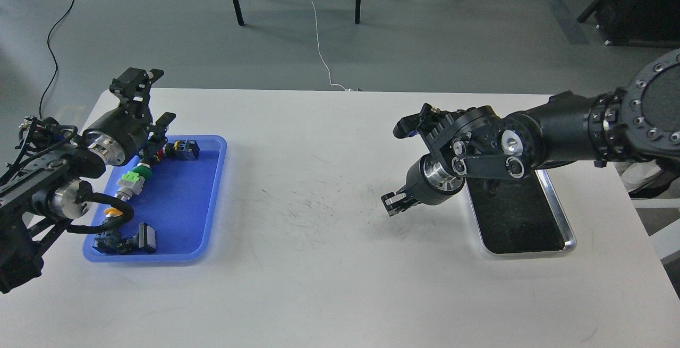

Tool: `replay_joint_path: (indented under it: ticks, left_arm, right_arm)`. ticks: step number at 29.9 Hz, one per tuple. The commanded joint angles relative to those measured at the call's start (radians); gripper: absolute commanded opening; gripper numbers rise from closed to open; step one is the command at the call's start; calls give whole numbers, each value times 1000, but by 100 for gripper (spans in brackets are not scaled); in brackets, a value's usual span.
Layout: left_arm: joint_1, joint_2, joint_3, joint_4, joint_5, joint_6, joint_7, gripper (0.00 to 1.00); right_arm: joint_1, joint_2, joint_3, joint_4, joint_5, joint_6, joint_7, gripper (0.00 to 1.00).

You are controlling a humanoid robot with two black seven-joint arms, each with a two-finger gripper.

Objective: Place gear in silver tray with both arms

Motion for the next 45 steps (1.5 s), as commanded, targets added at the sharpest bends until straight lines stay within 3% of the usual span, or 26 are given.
replay_joint_path:
  ticks: [1, 6, 12, 19, 30, 38, 41, 45]
  left_arm:
    - [0, 0, -2, 0, 5, 0, 0, 98]
    - [0, -3, -2, 0, 5, 0, 0, 98]
    - [0, -6, 4, 0, 10, 11, 0, 98]
    - [-2, -6, 6, 0, 10, 12, 0, 98]
    - [-5, -8, 6, 0, 10, 12, 0, 98]
    - [-3, -9, 7, 0, 11, 12, 0, 98]
    - [-3, -9, 7, 0, 11, 12, 0, 98]
    - [-2, -9, 7, 0, 11, 14, 0, 98]
  right_arm:
    - [64, -176, 79, 70, -13, 4, 3, 2]
    - [125, -491, 122, 196, -134, 9, 8, 2]
    - [5, -715, 130, 216, -331, 6, 11, 3]
    - [-239, -728, 237, 197, -429, -57, 5, 3]
    - [-327, -656, 258, 102, -441, -91, -1, 6]
    - [-361, -620, 272, 85, -435, -152, -1, 51]
    - [-361, -622, 300, 90, -426, -152, -1, 79]
    - [-361, -637, 367, 101, -418, -142, 3, 93]
